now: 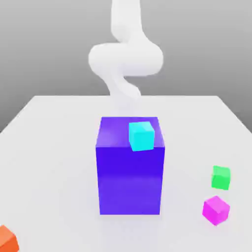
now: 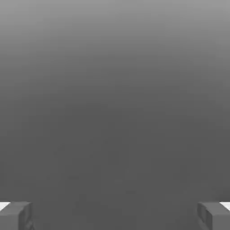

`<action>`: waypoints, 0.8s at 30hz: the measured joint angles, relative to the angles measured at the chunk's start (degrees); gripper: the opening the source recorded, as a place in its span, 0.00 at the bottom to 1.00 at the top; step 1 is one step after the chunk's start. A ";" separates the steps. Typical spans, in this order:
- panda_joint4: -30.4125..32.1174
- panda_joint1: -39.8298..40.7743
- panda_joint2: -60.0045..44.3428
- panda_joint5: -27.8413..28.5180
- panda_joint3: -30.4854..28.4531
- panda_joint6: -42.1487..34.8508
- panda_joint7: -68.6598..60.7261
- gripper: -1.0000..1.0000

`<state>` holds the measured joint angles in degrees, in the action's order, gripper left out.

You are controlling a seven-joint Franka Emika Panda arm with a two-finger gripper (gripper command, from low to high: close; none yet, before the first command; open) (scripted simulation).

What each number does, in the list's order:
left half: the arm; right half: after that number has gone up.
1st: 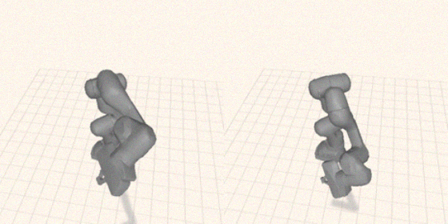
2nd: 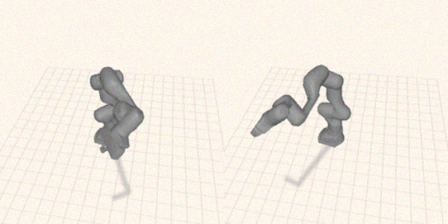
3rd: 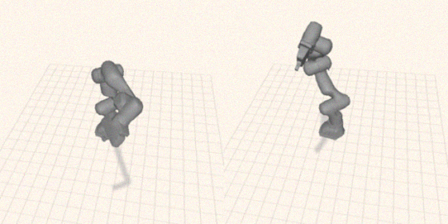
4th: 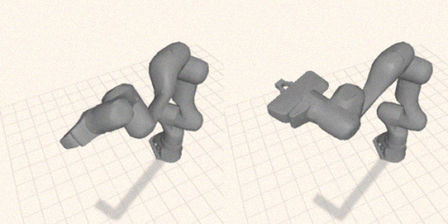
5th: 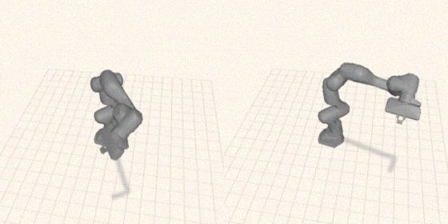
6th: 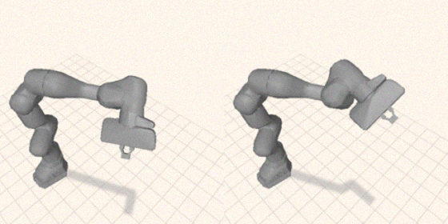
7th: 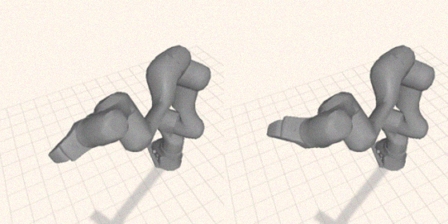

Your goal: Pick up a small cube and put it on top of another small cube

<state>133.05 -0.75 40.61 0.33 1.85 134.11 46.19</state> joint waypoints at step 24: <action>12.11 -11.79 -50.28 8.88 14.65 22.30 7.54 0.50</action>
<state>145.15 -12.54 -9.67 9.21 16.49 156.41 53.73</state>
